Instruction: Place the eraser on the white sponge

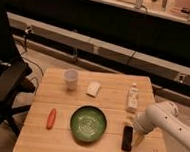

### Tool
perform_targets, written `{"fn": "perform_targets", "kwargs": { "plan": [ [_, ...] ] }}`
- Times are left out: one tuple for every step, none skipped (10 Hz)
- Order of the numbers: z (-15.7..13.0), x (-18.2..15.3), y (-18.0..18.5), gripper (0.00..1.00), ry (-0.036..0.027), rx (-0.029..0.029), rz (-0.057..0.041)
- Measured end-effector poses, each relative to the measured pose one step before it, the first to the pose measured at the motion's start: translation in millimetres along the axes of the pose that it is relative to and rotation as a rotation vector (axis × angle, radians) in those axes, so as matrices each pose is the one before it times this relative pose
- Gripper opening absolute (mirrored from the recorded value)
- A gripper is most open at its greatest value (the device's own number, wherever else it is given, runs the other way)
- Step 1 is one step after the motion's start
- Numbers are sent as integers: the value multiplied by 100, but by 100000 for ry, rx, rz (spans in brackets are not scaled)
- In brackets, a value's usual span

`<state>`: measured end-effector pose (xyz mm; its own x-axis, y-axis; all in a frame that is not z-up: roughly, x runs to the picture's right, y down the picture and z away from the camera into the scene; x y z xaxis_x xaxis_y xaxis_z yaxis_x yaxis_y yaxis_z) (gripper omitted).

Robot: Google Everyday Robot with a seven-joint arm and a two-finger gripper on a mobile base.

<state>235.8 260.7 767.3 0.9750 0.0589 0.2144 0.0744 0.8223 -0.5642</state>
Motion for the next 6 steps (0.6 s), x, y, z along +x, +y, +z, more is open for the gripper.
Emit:
{"fn": "perform_targets", "kwargs": {
  "plan": [
    [-221, -236, -86, 80, 2170, -709, -3110],
    [-32, -143, -31, 80, 4600, -1886, -7539],
    [11, 29, 57, 80, 4098, -1118, -3520],
    [229, -21, 221, 80, 2457, -1175, -2215],
    [416, 83, 123, 80, 2692, -795, -3038],
    [236, 107, 95, 80, 1215, -485, -1371]
  ]
}}
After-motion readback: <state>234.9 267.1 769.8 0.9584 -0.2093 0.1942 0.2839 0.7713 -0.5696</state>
